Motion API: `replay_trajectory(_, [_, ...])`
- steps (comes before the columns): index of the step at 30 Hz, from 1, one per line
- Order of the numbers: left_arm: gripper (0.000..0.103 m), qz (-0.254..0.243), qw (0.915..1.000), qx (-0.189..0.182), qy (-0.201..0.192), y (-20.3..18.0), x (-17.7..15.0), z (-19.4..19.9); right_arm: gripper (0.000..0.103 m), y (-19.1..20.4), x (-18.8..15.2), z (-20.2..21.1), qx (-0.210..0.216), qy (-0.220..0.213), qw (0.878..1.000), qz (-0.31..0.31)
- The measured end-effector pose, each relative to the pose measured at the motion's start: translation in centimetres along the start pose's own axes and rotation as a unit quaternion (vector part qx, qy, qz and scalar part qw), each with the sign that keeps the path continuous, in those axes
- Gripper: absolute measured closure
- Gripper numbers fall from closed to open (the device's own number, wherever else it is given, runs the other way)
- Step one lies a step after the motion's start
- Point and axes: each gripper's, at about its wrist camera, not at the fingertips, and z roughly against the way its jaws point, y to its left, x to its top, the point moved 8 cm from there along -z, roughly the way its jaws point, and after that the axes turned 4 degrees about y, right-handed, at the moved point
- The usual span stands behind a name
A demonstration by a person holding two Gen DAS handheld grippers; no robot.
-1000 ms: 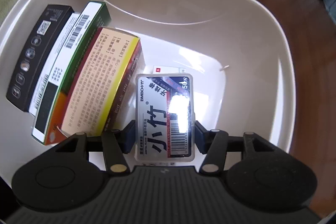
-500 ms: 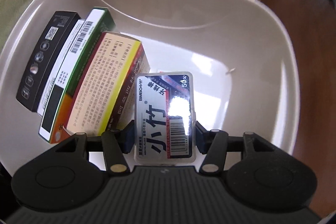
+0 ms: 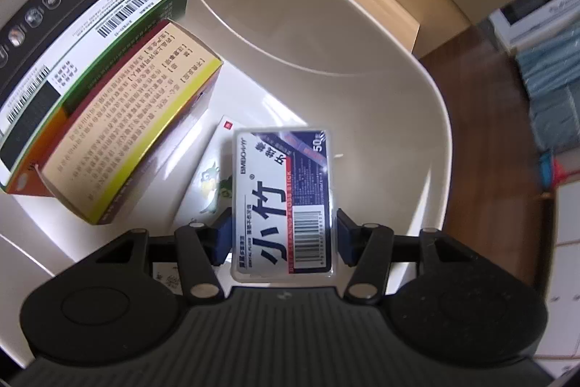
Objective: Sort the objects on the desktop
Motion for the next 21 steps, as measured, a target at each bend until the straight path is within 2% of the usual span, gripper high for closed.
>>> replay_trajectory(6, [0.0,0.003,1.0,-0.001,0.0,0.1,-0.1,-0.1,0.051,0.4,0.5,-0.4,-0.02,0.011,0.998,0.056])
replay_trajectory(10, [0.0,0.004,1.0,-0.002,0.002,0.2,-0.2,-0.3,0.051,-0.8,1.2,-0.9,0.022,0.013,0.999,0.048])
replay_trajectory(16, [0.0,0.003,1.0,-0.004,0.002,-0.1,0.0,-0.5,0.052,-2.7,1.6,-0.7,0.083,0.013,0.996,-0.02])
replay_trajectory(21, [0.0,0.002,1.0,-0.004,0.002,-0.2,0.1,-0.6,0.052,-3.3,1.9,-0.4,0.076,0.016,0.997,0.004])
